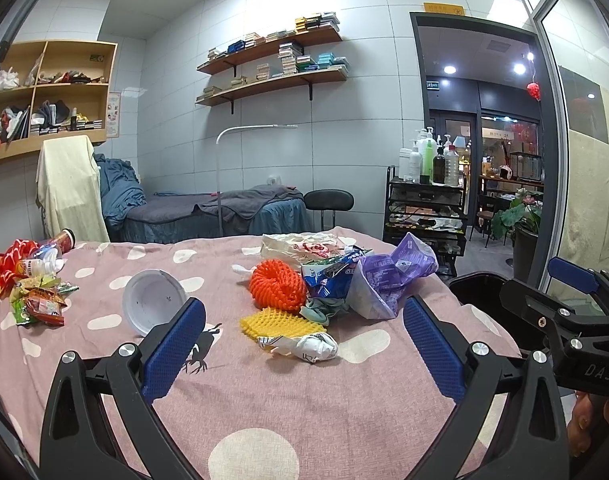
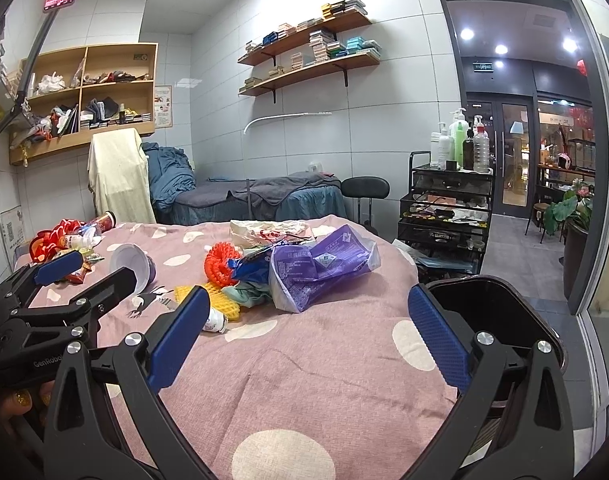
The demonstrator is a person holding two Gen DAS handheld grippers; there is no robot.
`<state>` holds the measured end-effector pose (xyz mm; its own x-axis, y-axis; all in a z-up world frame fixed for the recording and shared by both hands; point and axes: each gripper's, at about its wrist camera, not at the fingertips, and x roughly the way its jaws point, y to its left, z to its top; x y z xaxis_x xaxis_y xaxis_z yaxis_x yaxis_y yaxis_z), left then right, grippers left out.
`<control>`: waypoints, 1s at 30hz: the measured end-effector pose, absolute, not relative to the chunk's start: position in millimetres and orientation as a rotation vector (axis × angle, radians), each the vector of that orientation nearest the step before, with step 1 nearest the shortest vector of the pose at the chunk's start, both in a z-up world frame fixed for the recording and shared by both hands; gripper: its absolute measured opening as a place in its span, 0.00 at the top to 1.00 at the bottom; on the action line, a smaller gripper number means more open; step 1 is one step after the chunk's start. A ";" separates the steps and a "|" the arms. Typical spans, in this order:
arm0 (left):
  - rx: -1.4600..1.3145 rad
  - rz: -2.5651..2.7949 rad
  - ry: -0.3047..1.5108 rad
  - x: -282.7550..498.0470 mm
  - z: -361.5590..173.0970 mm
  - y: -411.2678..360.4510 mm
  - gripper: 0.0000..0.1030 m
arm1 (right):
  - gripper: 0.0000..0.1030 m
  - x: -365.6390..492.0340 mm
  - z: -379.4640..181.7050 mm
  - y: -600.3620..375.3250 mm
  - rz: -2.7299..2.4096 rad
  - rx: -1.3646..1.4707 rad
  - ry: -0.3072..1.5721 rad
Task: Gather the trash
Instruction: 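Grasp the white-and-blue cup with the left tool while the right tool grasps the purple bag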
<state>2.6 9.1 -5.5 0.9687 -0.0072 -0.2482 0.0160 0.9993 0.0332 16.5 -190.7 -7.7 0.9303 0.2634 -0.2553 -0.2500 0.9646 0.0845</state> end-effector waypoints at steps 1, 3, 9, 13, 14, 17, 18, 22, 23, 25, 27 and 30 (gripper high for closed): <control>0.035 -0.010 0.257 3.2 -8.0 10.8 0.05 | 0.05 18.1 -8.4 -188.9 0.263 0.043 0.274; 0.036 0.007 0.283 10.8 -16.6 19.4 0.05 | 0.05 24.8 -7.9 -185.1 0.266 0.023 0.299; 0.015 0.072 0.443 40.2 -33.0 59.1 0.05 | 0.05 62.7 -5.2 -169.8 0.283 -0.052 0.404; 0.038 0.125 0.530 59.5 -38.4 93.3 0.05 | 0.05 97.0 -5.7 -152.6 0.303 -0.128 0.472; 0.042 0.137 0.544 64.7 -38.6 102.3 0.05 | 0.05 106.0 -6.7 -147.8 0.311 -0.144 0.489; 0.027 0.161 0.581 83.8 -40.0 130.3 0.05 | 0.05 137.4 -12.6 -132.6 0.332 -0.180 0.572; 0.022 0.173 0.592 91.0 -40.8 139.7 0.05 | 0.05 147.6 -14.7 -127.6 0.337 -0.188 0.599; -0.051 0.187 0.632 115.7 -45.0 175.0 0.05 | 0.05 178.8 -21.6 -103.2 0.346 -0.261 0.663; -0.080 0.173 0.630 120.9 -45.9 183.4 0.05 | 0.08 183.8 -23.2 -98.0 0.338 -0.287 0.670; -0.111 0.138 0.649 132.2 -48.1 192.1 0.07 | 0.13 197.3 -27.7 -89.2 0.318 -0.339 0.695; -0.122 0.123 0.675 144.8 -52.5 198.3 0.10 | 0.17 208.1 -32.8 -82.7 0.297 -0.382 0.707; -0.169 0.083 0.721 166.2 -63.6 208.9 0.20 | 0.35 222.8 -45.3 -74.6 0.263 -0.458 0.735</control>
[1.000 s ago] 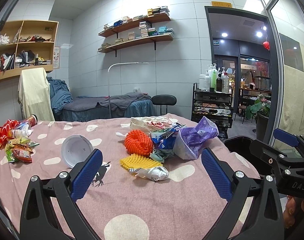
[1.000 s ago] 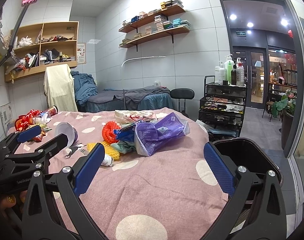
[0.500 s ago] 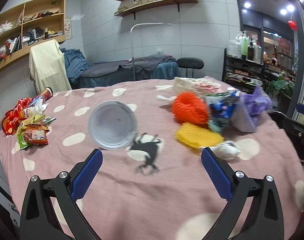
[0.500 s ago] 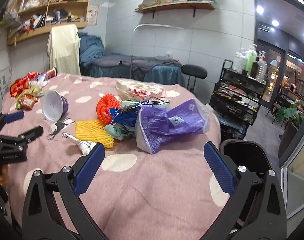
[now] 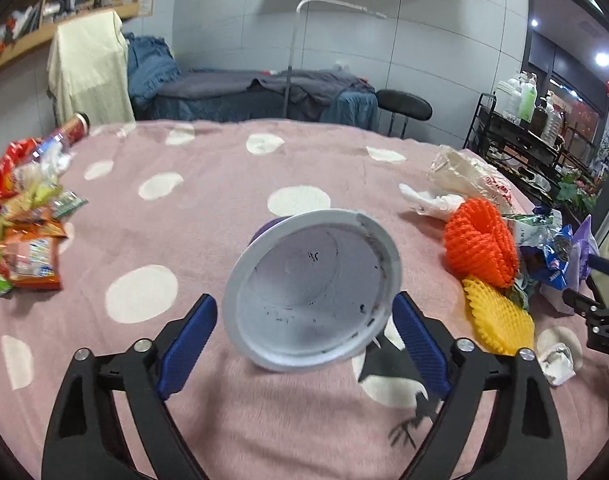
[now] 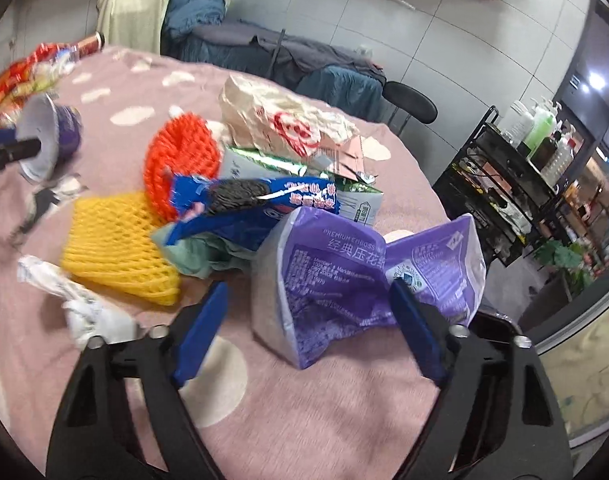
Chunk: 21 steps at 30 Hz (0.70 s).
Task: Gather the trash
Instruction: 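Grasp the white-and-blue cup with the left tool while the right tool grasps the purple bag, then carry both items to the black bin and open both tools to drop them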
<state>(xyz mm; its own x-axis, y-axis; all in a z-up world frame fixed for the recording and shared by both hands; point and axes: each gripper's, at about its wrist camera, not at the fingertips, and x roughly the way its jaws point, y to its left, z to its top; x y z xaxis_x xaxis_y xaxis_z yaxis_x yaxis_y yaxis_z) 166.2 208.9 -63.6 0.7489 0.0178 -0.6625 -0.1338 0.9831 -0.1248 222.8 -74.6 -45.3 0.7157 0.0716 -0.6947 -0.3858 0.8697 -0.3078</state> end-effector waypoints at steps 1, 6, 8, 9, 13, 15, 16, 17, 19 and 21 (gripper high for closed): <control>-0.187 0.077 0.744 173.0 -68.1 212.6 0.28 | 0.38 227.6 -49.0 -73.7 0.266 -0.467 0.749; -0.255 0.054 0.838 187.9 -79.6 219.6 0.59 | 0.56 241.2 -57.7 -78.1 0.286 -0.452 0.769; -0.240 0.078 0.841 186.7 -78.3 218.2 0.73 | 0.60 241.6 -55.3 -83.8 0.314 -0.411 0.768; -0.237 0.090 0.840 186.0 -77.7 218.3 0.78 | 0.61 241.7 -53.6 -87.9 0.327 -0.386 0.767; -0.289 0.104 0.821 179.5 -74.1 224.3 0.89 | 0.64 238.3 -44.6 -101.8 0.355 -0.297 0.743; -0.294 0.106 0.807 176.0 -69.9 223.3 0.91 | 0.66 233.6 -40.5 -108.1 0.354 -0.268 0.729; -0.289 0.103 0.797 172.5 -66.7 220.2 0.92 | 0.66 231.1 -38.0 -111.9 0.357 -0.251 0.719; -0.280 0.103 0.790 171.2 -63.6 217.4 0.92 | 0.66 229.7 -35.1 -115.0 0.355 -0.238 0.712; -0.258 0.099 0.769 166.5 -56.2 209.4 0.92 | 0.67 224.3 -30.4 -121.4 0.353 -0.215 0.703; -0.253 0.078 0.748 161.5 -47.5 200.8 0.92 | 0.67 215.4 -26.0 -127.9 0.358 -0.197 0.686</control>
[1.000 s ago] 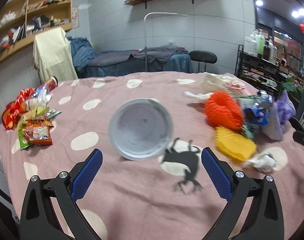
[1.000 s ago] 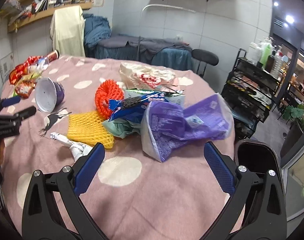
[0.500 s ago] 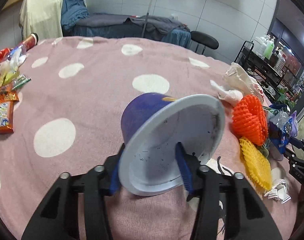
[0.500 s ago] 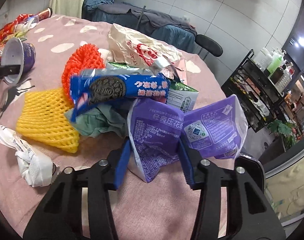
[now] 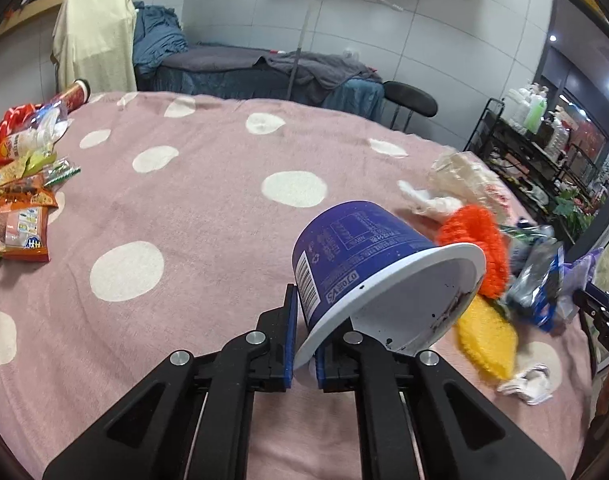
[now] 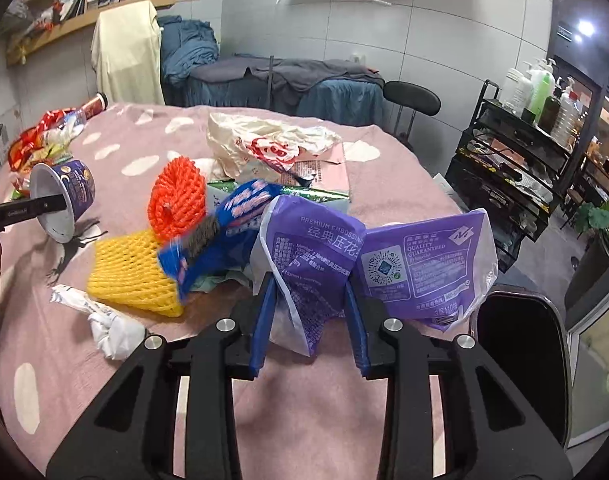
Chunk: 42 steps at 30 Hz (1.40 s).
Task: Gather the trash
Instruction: 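Carry both items to the black bin and open both tools to drop them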
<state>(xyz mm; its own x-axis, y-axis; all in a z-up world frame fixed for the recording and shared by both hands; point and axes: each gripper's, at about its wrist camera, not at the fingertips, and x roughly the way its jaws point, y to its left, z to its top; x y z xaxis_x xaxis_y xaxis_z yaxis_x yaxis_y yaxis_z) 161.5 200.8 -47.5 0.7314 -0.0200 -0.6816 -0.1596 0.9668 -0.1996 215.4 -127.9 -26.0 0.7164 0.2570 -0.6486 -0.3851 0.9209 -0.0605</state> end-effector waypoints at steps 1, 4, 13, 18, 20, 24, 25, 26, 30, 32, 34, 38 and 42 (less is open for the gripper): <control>-0.252 0.066 0.737 158.8 -42.8 196.4 0.92 | 0.67 210.4 -23.2 -130.8 0.355 -0.193 0.675; -0.231 0.035 0.697 149.6 -26.8 178.7 0.92 | 0.67 194.1 -15.3 -143.5 0.349 -0.165 0.640; -0.160 -0.149 0.602 142.3 14.0 103.4 0.92 | 0.67 162.7 14.8 -204.4 0.251 -0.055 0.525; -0.110 -0.271 0.596 155.7 22.3 49.7 0.92 | 0.67 166.2 15.7 -255.6 0.132 0.003 0.534; -0.088 -0.321 0.603 162.9 21.3 26.9 0.92 | 0.67 171.3 9.2 -281.5 0.096 0.060 0.558; -0.045 -0.416 0.623 173.7 16.2 -17.8 0.92 | 0.67 190.0 -14.8 -331.9 0.050 0.203 0.641; -0.033 -0.439 0.628 176.4 15.3 -28.6 0.92 | 0.67 195.3 -23.1 -344.0 0.050 0.248 0.665; -0.018 -0.459 0.632 178.8 14.3 -39.8 0.92 | 0.67 199.7 -32.2 -355.6 0.050 0.297 0.690; 0.024 -0.529 0.662 186.3 7.6 -79.2 0.92 | 0.66 212.1 -71.0 -386.9 0.023 0.433 0.775; 0.041 -0.555 0.681 190.0 4.2 -98.0 0.92 | 0.63 217.8 -88.2 -394.5 0.009 0.480 0.808; 0.062 -0.573 0.693 195.0 1.3 -114.6 0.92 | 0.55 221.5 -102.7 -401.7 -0.011 0.515 0.825; 0.084 -0.611 0.725 203.0 -5.0 -144.2 0.92 | 0.33 217.8 -114.2 -411.2 -0.041 0.560 0.821; 0.113 -0.628 0.754 212.3 -11.7 -169.1 0.92 | 0.29 201.7 -98.7 -413.4 -0.084 0.514 0.753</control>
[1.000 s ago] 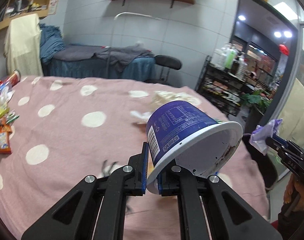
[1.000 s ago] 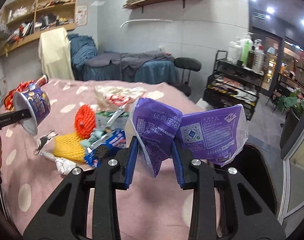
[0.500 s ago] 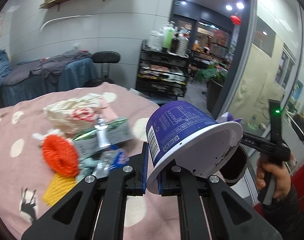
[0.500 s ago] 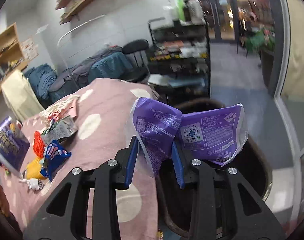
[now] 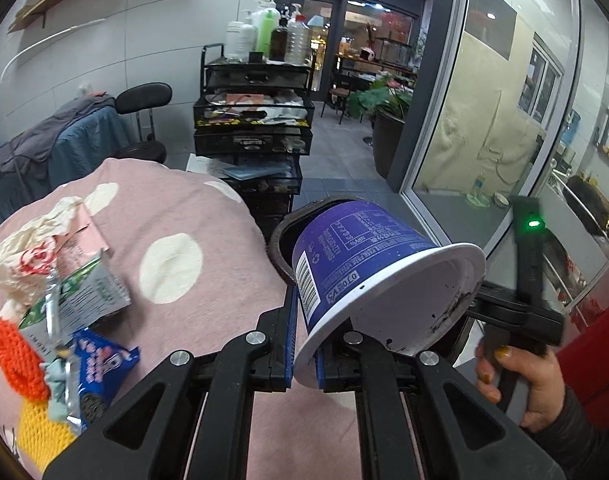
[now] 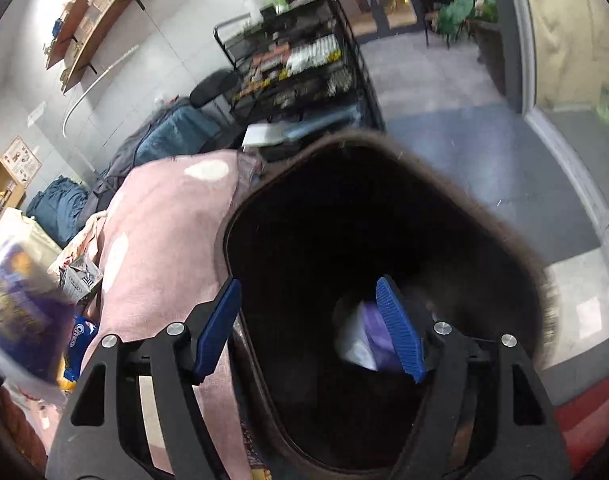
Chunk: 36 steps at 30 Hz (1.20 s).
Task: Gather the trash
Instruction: 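Carry both items to the black bin and open both tools to drop them, then move both tools back over the table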
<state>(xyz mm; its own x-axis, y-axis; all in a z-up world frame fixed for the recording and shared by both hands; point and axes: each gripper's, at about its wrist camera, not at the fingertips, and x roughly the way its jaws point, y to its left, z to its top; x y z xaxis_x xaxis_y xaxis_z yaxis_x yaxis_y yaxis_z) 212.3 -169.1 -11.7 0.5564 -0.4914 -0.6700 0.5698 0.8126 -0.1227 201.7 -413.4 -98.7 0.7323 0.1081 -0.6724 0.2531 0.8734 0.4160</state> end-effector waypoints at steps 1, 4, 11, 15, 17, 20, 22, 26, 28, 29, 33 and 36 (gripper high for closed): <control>0.115 -0.636 0.766 215.5 -13.4 -174.3 0.92 | 0.27 196.2 -92.3 -414.1 -0.106 0.492 0.730; 0.144 -0.639 0.783 222.1 -17.9 -190.5 0.92 | 0.22 177.3 -70.7 -416.2 -0.209 0.420 0.661; 0.204 -0.676 0.849 233.9 -30.9 -230.2 0.92 | 0.19 141.0 -41.4 -434.6 -0.351 0.357 0.553; 0.225 -0.693 0.897 241.2 -40.9 -250.9 0.92 | 0.19 123.8 -33.4 -442.8 -0.399 0.355 0.522; 0.246 -0.694 0.915 244.4 -46.0 -261.0 0.92 | 0.19 119.7 -29.2 -446.7 -0.414 0.352 0.515; 0.279 -0.690 0.932 247.5 -52.9 -274.1 0.92 | 0.19 111.6 -25.0 -452.7 -0.428 0.362 0.495; 0.294 -0.689 0.945 249.0 -56.8 -281.5 0.92 | 0.19 109.1 -24.0 -454.8 -0.431 0.369 0.494; 0.354 -0.680 0.961 247.9 -64.7 -291.6 0.89 | 0.19 108.7 -24.5 -456.3 -0.424 0.376 0.505; 0.379 -0.679 0.959 245.7 -66.5 -294.4 0.68 | 0.17 108.9 -24.5 -454.8 -0.422 0.372 0.508; 0.388 -0.677 0.955 245.7 -67.0 -294.9 0.47 | 0.16 109.5 -24.3 -454.7 -0.422 0.370 0.509; 0.405 -0.665 0.892 236.8 -60.5 -289.4 0.26 | 0.11 109.2 -23.7 -453.8 -0.416 0.369 0.499; 0.398 -0.670 0.869 231.5 -51.3 -283.4 0.20 | 0.10 109.3 -23.3 -452.6 -0.408 0.373 0.491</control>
<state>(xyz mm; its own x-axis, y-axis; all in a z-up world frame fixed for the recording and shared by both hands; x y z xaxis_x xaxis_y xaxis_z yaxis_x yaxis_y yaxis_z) 231.5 -283.4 -51.3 0.4633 -0.3734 -0.8037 0.6820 0.7294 0.0543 109.3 -452.6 -23.3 0.8053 -0.2848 -0.5199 0.4597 0.8538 0.2444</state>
